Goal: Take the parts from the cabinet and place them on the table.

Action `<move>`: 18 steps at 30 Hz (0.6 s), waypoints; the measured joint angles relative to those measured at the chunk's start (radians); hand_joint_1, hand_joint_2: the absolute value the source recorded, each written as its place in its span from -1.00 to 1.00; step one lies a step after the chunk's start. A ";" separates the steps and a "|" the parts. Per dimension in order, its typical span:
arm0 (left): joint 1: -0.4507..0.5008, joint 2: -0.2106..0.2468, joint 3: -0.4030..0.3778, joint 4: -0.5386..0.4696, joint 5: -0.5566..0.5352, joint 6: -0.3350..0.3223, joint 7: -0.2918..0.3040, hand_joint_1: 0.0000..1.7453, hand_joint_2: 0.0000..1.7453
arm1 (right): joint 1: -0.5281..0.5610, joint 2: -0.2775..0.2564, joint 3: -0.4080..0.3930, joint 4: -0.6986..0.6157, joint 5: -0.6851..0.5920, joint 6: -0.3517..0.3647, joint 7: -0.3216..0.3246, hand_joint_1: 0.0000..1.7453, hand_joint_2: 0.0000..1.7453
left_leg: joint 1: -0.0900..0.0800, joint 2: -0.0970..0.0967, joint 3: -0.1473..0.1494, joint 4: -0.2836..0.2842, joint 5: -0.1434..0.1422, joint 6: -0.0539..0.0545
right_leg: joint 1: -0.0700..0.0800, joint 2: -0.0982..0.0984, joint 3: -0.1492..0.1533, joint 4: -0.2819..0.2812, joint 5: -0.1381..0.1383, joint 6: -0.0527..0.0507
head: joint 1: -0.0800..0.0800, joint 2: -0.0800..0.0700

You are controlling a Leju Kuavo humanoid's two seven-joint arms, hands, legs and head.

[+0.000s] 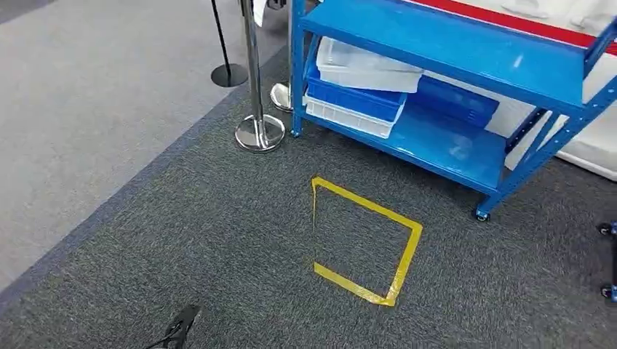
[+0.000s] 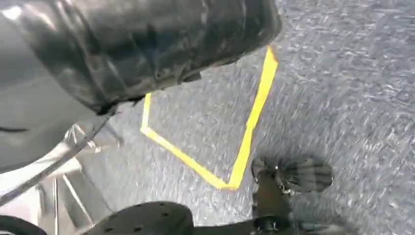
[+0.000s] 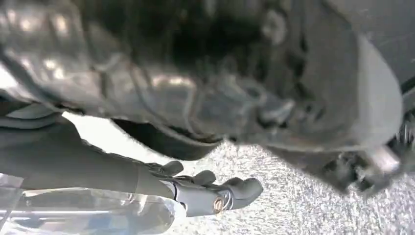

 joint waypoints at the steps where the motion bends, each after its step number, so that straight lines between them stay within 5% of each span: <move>1: 0.002 0.001 0.000 0.000 0.032 -0.031 -0.023 -1.00 -1.00 | 0.005 0.000 -0.003 0.000 -0.012 -0.008 -0.010 -1.00 -1.00 | -0.002 0.017 -0.001 0.000 -0.001 0.001 | -0.001 -0.004 -0.024 0.058 -0.018 0.002 | -0.001 0.000; 2: 0.004 0.001 0.000 0.000 0.034 -0.058 -0.033 -1.00 -1.00 | 0.013 -0.001 -0.007 0.000 -0.025 -0.015 -0.020 -1.00 -1.00 | -0.002 0.030 0.000 0.000 -0.002 0.001 | -0.001 -0.006 -0.028 0.071 -0.013 0.003 | 0.000 0.000; 4: 0.011 -0.001 -0.003 0.000 -0.005 -0.101 -0.028 -1.00 -1.00 | 0.028 -0.005 -0.017 0.000 -0.049 -0.027 -0.033 -1.00 -1.00 | -0.002 0.056 0.003 0.000 -0.005 0.001 | 0.000 -0.012 0.031 -0.027 0.048 0.001 | 0.000 0.000; 5: 0.016 -0.003 -0.015 0.000 -0.046 -0.117 -0.019 -1.00 -1.00 | 0.034 -0.006 -0.022 0.001 -0.063 -0.032 -0.037 -1.00 -1.00 | -0.003 0.068 0.007 0.000 -0.008 -0.002 | 0.002 -0.034 0.088 -0.127 0.090 -0.005 | 0.000 0.000; 6: 0.022 -0.003 -0.029 0.000 -0.080 -0.137 -0.016 -1.00 -1.00 | 0.037 -0.008 -0.026 0.001 -0.067 -0.031 -0.040 -1.00 -1.00 | -0.004 0.079 0.011 0.000 -0.011 -0.006 | 0.011 -0.092 0.131 -0.207 0.107 -0.015 | 0.000 0.000; 7: 0.030 -0.003 -0.045 0.000 -0.107 -0.155 -0.016 -1.00 -1.00 | 0.037 -0.010 -0.026 0.001 -0.067 -0.026 -0.042 -1.00 -1.00 | -0.011 0.092 0.011 0.003 -0.016 -0.013 | 0.027 -0.111 0.136 -0.225 0.096 -0.022 | 0.001 0.000; 11: 0.043 -0.002 -0.101 0.000 -0.141 -0.172 -0.024 -1.00 -1.00 | 0.054 -0.016 -0.028 0.002 -0.058 -0.026 -0.045 -1.00 -1.00 | -0.016 0.139 0.027 -0.005 -0.022 -0.031 | 0.019 -0.058 0.132 -0.236 0.104 -0.044 | -0.001 0.000; 13: 0.046 -0.001 -0.121 0.000 -0.145 -0.171 -0.027 -1.00 -1.00 | 0.058 -0.019 -0.029 0.003 -0.056 -0.026 -0.040 -1.00 -1.00 | -0.007 0.047 0.006 0.049 -0.067 -0.040 | 0.009 -0.036 0.139 -0.246 0.111 -0.055 | -0.005 0.000; 14: 0.050 -0.001 -0.131 0.000 -0.147 -0.168 -0.029 -1.00 -1.00 | 0.055 -0.019 -0.029 0.003 -0.056 -0.027 -0.038 -1.00 -1.00 | -0.005 0.020 -0.025 0.118 -0.105 -0.042 | 0.008 -0.024 0.137 -0.245 0.114 -0.060 | -0.009 0.000; 16: 0.061 0.000 -0.149 0.000 -0.153 -0.166 -0.032 -1.00 -1.00 | 0.054 -0.019 -0.031 0.003 -0.065 -0.025 -0.036 -1.00 -1.00 | -0.003 0.000 -0.096 0.264 -0.162 -0.047 | 0.008 0.009 0.136 -0.245 0.114 -0.062 | -0.009 0.000; 18: 0.065 0.000 -0.162 0.000 -0.163 -0.173 -0.035 -1.00 -1.00 | 0.058 -0.021 -0.032 0.003 -0.074 -0.021 -0.031 -1.00 -1.00 | -0.001 -0.002 -0.104 0.266 -0.129 -0.050 | 0.007 0.041 0.136 -0.242 0.114 -0.061 | -0.009 0.000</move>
